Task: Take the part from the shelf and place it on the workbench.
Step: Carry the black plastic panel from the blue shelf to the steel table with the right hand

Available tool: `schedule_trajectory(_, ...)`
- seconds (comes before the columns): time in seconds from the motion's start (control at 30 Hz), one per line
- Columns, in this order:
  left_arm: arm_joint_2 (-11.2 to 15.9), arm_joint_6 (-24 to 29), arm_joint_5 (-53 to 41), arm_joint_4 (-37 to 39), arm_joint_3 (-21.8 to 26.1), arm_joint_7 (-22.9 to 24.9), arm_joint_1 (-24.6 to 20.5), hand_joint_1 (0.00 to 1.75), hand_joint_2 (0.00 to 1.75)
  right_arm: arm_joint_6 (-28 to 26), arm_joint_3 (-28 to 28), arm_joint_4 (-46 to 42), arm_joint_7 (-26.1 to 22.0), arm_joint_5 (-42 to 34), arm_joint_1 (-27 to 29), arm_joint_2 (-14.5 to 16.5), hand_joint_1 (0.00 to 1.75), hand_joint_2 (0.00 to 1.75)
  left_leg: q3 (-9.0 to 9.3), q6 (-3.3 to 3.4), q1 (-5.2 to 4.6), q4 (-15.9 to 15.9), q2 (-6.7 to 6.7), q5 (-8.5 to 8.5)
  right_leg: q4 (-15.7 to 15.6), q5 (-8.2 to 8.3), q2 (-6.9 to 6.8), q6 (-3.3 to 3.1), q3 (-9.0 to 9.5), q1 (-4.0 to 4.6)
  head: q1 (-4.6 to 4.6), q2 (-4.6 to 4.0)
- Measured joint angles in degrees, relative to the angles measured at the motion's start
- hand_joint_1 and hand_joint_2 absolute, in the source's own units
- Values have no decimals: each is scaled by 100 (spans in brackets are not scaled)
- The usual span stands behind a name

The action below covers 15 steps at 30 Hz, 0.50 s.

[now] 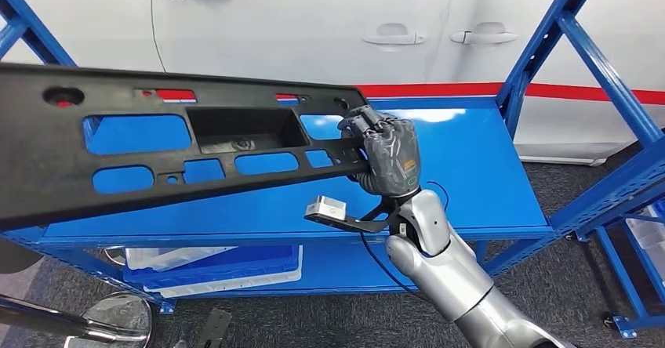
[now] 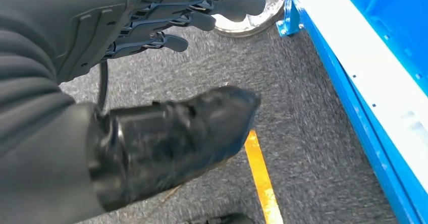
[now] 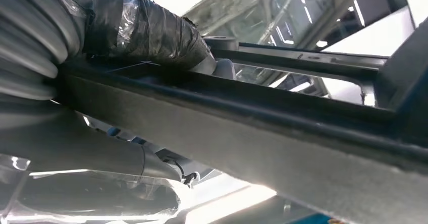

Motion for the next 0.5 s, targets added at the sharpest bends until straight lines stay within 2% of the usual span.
schedule_trajectory(0.03,1,-32,42,0,1,-9,9,0,175,3,9,-175,21,-259,51,-39,175,175,-4,13,-4,7,1,6,360,-174,-1,9,-153,-3,4,0)
schedule_trajectory(0.07,1,-79,84,0,1,-18,26,0,175,9,28,-364,23,-565,107,-84,175,175,-9,15,-7,17,0,11,634,-276,-2,19,-266,-6,5,0)
schedule_trajectory(0.1,1,-128,118,0,2,-27,49,0,175,19,57,-543,8,-866,157,-127,175,175,-16,14,-8,29,-3,10,735,-276,-2,27,-300,-10,7,0)
schedule_trajectory(0.13,2,-175,143,0,3,-37,72,0,175,30,90,-713,-26,-1136,192,-166,175,175,-25,10,-8,46,-4,7,630,-173,-4,33,-240,-16,6,0)
schedule_trajectory(0.2,2,-252,161,0,3,-50,100,0,175,80,149,-1009,-132,-1553,219,-221,175,175,-57,-15,-8,103,-6,-11,-19,154,-7,24,92,-30,5,0)
schedule_trajectory(0.27,2,-308,161,0,3,-51,100,0,175,171,207,-1285,-258,-1858,250,-259,175,175,-114,-60,-29,185,-11,-26,-545,339,-4,-11,349,-21,2,0)
schedule_trajectory(0.33,5,-345,173,0,4,-45,109,0,175,272,268,-1537,-395,-2121,329,-294,175,175,-157,-115,-46,220,-15,-8,-635,374,4,-64,376,3,-2,0)
schedule_trajectory(0.4,17,-365,199,0,4,-32,127,0,175,353,323,-1733,-512,-2322,407,-324,175,175,-190,-174,-36,243,-16,-30,-643,427,-2,-142,340,-6,-2,0)
schedule_trajectory(0.43,23,-374,210,0,4,-26,132,0,175,385,349,-1822,-552,-2399,432,-334,175,175,-231,-208,-29,333,-14,-133,-654,460,-13,-186,316,-17,-8,0)
schedule_trajectory(0.5,31,-391,219,0,4,-11,134,0,175,441,392,-1975,-604,-2515,481,-353,175,175,-400,-275,-7,819,-10,-549,-664,530,-37,-252,248,-29,-15,0)
